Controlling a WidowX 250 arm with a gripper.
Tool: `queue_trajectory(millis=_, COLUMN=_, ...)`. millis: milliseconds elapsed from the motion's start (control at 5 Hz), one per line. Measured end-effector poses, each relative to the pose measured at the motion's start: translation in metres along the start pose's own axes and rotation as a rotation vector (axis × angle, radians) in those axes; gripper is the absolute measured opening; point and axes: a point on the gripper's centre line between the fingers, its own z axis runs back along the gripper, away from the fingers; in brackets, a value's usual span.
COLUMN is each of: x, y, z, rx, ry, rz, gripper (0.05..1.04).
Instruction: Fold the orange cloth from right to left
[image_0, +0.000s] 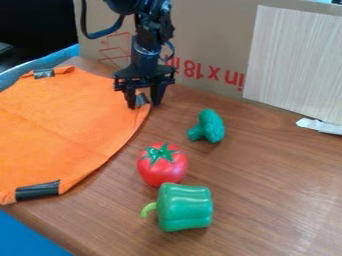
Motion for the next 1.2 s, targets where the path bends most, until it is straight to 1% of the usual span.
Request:
queue_trajectory(millis=200, x=0.003, y=-0.003, z=0.0, rx=0.0, ry=-0.002, rz=0.001, gripper=0.373)
queue_trajectory(millis=400, x=0.006, y=-0.002, z=0.0, rx=0.004, ry=0.0, rz=0.003, gripper=0.163)
queue_trajectory(millis=600, x=0.011, y=-0.003, z=0.0, rx=0.004, ry=0.007, rz=0.011, gripper=0.07)
queue_trajectory(millis=800, x=0.016, y=0.003, z=0.002, rx=0.004, ry=0.03, rz=0.028, gripper=0.058)
queue_trajectory(millis=1000, x=0.018, y=0.013, z=-0.001, rx=0.004, ry=0.074, rz=0.022, gripper=0.058)
queue_trajectory(millis=1200, x=0.015, y=0.017, z=0.001, rx=-0.033, ry=0.107, rz=-0.019, gripper=0.058)
